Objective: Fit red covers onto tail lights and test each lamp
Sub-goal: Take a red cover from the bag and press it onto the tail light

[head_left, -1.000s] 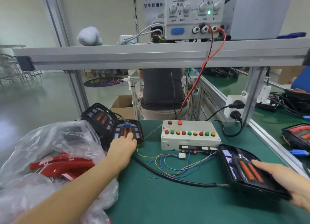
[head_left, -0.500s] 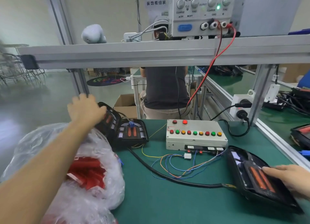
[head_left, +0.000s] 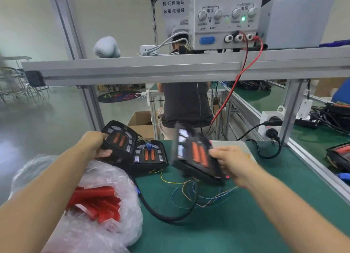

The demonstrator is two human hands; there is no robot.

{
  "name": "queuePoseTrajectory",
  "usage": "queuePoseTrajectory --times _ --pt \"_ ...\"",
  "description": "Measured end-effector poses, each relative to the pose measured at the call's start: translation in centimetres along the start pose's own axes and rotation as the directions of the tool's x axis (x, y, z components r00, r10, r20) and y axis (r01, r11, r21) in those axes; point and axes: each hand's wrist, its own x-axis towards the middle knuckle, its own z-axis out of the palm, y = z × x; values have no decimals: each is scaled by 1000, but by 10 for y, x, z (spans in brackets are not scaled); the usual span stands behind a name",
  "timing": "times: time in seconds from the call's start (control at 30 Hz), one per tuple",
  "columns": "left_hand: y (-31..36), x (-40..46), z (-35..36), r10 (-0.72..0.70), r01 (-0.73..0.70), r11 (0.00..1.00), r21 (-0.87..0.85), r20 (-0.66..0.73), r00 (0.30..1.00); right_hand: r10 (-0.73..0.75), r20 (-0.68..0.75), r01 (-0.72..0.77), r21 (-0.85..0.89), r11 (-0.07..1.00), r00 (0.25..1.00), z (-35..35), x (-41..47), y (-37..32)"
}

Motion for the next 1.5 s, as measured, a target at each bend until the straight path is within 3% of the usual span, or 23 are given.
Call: queuePoseTrajectory --times 0.2,0.43,0.53,0.63,0.67,0.77,0.87,0.93,1.0,1.03,1.07,1.1,1.17,1.23,1.3,1.33,1.4,1.43,1.47,1.5 --pt "0 -24 -11 52 -48 962 -269 6 999 -111 -194 40 -334 942 975 82 82 7" --pt "-7 -71 -8 183 -151 918 -368 54 982 -191 -278 -21 -614 789 942 114 100 21" --pt "-9 -98 4 245 -168 899 -404 148 958 -228 -185 14 -747 665 956 112 89 19" --pt "-11 -124 25 246 -97 894 -438 298 922 -211 -10 116 -808 577 977 98 67 11" --pt "-13 -132 34 232 -54 893 -447 355 906 -226 63 190 -778 600 972 89 59 11" --pt "-18 -148 58 204 25 901 -433 475 856 -203 165 257 -444 858 965 66 31 13" --pt "-23 -157 70 179 65 902 -427 507 843 -212 233 267 -241 933 949 57 15 16" --pt "-27 -160 70 168 104 888 -449 526 834 -107 185 105 22 994 977 52 12 25" --pt "-31 -162 67 191 112 870 -481 537 822 -146 200 106 196 975 969 31 2 39" --pt "-33 -163 66 208 109 863 -494 542 814 -82 222 5 326 945 972 23 -3 41" --pt "-35 -165 67 217 112 858 -501 553 805 -74 247 -26 377 926 966 20 -6 41" --pt "-38 -169 70 216 125 856 -501 569 794 -148 234 65 330 942 961 17 -9 39" --pt "-47 -181 80 204 157 862 -482 613 763 -176 256 16 526 850 950 -3 -18 45" --pt "-56 -193 91 199 155 896 -416 687 699 -156 236 -17 598 801 959 -16 -29 51" --pt "-61 -198 95 200 37 955 -295 730 654 -78 187 -58 629 775 979 -23 -34 60" --pt "-59 -194 94 222 -71 969 -237 708 671 -25 174 -95 645 758 984 -26 -35 66" --pt "-52 -168 90 360 -353 929 -109 482 799 48 143 -133 670 730 988 -30 -38 69" --pt "-46 -150 85 470 -515 856 50 339 815 64 124 -132 673 727 990 -31 -38 68" --pt "-38 -134 80 561 -625 725 288 278 780 75 129 -144 683 716 989 -32 -37 68" --pt "-31 -121 75 601 -665 570 482 307 738 79 141 -155 688 709 987 -33 -38 67"
